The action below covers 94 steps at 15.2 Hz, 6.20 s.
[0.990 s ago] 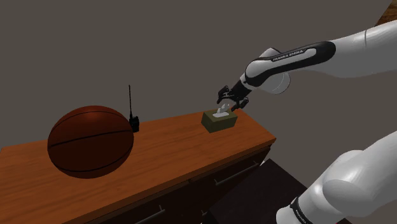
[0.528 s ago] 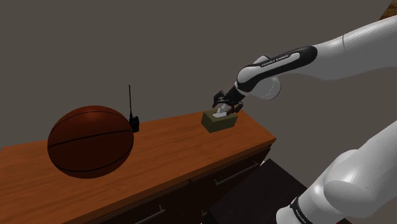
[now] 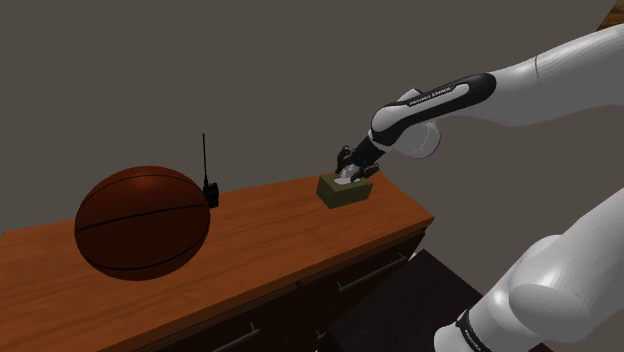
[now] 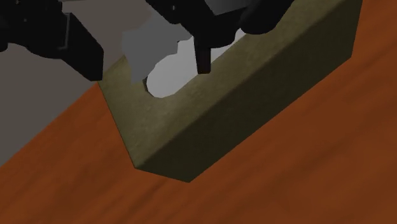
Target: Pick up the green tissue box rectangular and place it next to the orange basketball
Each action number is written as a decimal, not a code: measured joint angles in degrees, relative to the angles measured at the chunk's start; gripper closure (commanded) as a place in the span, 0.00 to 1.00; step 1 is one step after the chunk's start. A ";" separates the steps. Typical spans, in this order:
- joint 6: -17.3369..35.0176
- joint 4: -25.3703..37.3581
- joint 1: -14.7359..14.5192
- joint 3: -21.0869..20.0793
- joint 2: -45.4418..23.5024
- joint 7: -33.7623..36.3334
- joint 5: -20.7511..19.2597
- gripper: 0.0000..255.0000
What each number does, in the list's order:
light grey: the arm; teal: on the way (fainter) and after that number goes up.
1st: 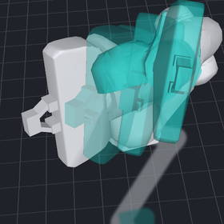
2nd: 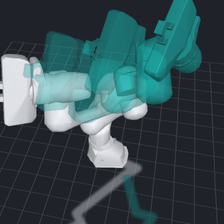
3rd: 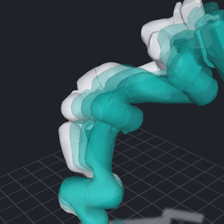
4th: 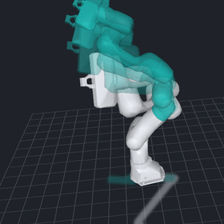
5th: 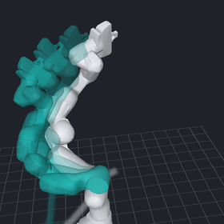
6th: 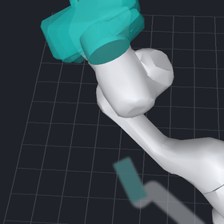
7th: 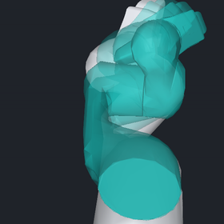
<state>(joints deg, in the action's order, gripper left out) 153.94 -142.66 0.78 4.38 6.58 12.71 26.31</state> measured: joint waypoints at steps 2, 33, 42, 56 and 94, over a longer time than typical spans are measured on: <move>0.03 0.02 -0.01 0.00 0.01 -0.02 0.02 1.00; -17.54 8.46 2.98 -1.14 9.89 9.89 -9.61 1.00; -24.46 13.87 3.52 -1.36 11.59 12.18 -11.32 1.00; -34.81 23.52 4.02 -1.25 12.46 14.66 -12.95 1.00; -39.91 32.59 -3.56 -28.84 14.47 52.75 -17.76 1.00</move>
<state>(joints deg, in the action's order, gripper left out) 114.03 -110.07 -2.78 -24.45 21.05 65.46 8.55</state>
